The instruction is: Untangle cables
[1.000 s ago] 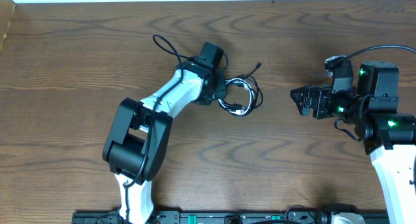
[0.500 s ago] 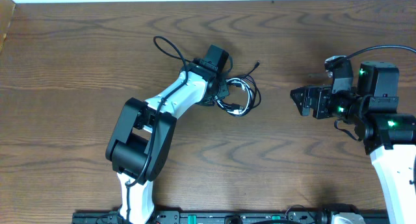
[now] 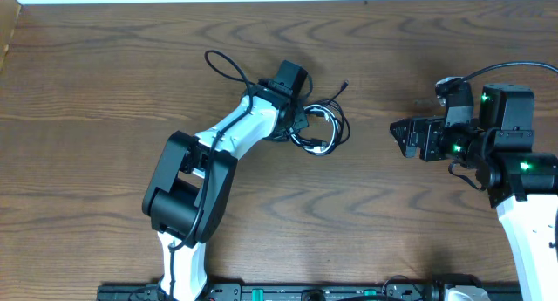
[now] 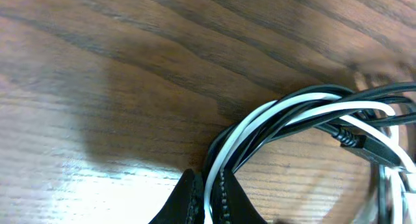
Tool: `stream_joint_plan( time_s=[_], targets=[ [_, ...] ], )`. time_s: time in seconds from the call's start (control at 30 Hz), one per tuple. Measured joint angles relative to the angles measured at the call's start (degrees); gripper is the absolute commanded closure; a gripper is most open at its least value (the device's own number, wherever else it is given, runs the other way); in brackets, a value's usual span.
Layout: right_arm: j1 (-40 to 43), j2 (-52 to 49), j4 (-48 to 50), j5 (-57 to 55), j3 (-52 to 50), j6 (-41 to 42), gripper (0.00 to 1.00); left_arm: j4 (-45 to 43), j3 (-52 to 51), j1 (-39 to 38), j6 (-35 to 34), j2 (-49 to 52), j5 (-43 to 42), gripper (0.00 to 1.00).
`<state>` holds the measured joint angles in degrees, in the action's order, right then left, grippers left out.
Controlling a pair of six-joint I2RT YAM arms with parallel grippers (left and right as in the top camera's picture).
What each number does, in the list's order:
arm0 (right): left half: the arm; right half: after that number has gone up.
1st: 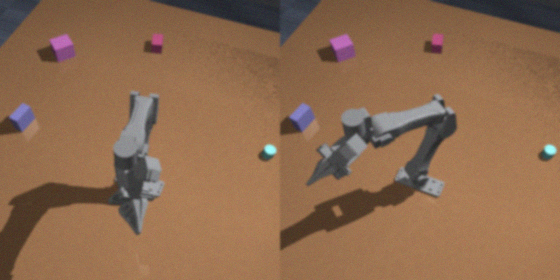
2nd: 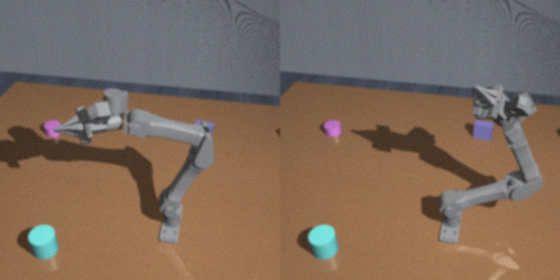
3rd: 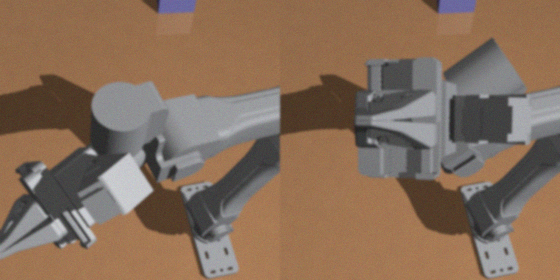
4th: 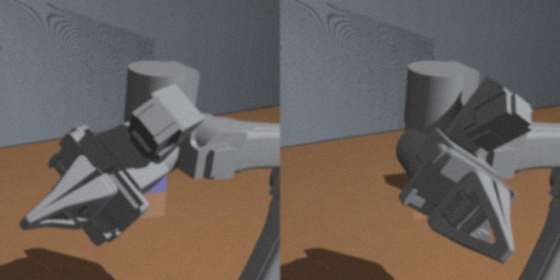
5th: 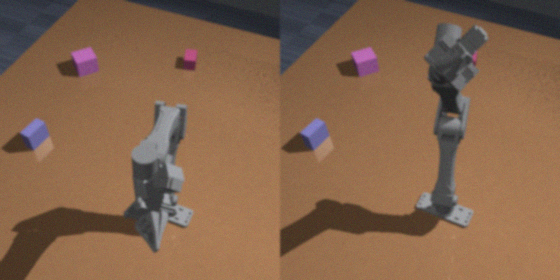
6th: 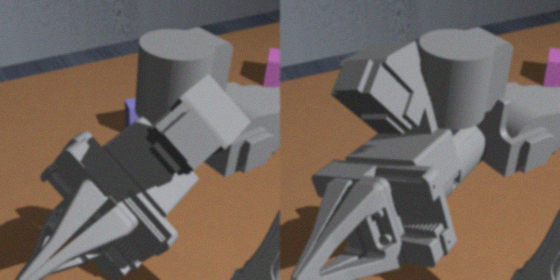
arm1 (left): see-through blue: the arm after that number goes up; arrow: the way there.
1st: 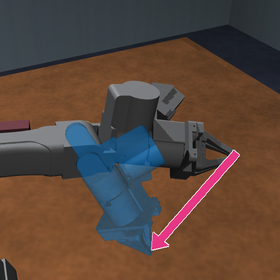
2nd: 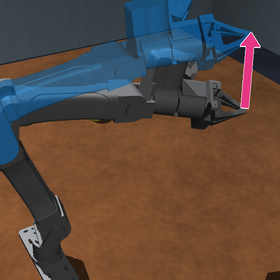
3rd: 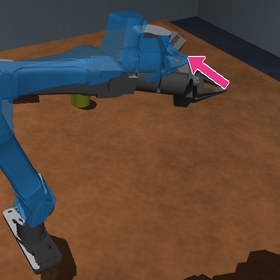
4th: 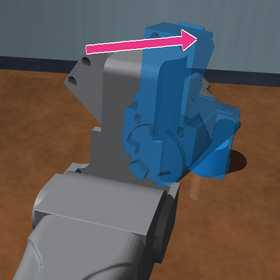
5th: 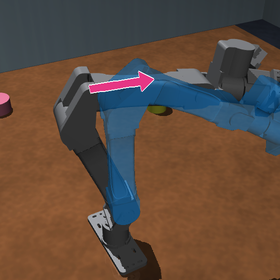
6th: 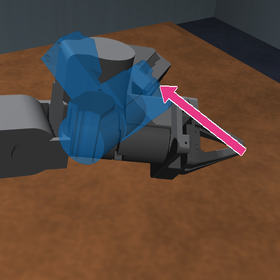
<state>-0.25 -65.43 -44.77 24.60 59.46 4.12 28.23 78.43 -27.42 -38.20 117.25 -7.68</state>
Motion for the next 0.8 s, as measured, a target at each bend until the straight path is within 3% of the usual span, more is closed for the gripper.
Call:
stream_joint_plan(
  time_s=[0.2, 0.43, 0.8],
  targets=[
    [0.0, -0.3, 1.4, 0.0, 0.0, 1.6, 0.16, 0.0, -0.1, 0.0, 8.0, -1.0, -8.5, 0.93],
    [0.0, -2.8, 2.4, -0.1, 0.0, 5.3, 0.19, 0.2, -0.2, -0.2, 16.0, -10.1, -19.8, 0.93],
    [-0.2, -9.2, 2.7, 2.9, 0.0, 8.1, 0.22, 0.9, -0.2, -0.2, 19.7, -13.7, -28.9, 0.93]
  ],
)
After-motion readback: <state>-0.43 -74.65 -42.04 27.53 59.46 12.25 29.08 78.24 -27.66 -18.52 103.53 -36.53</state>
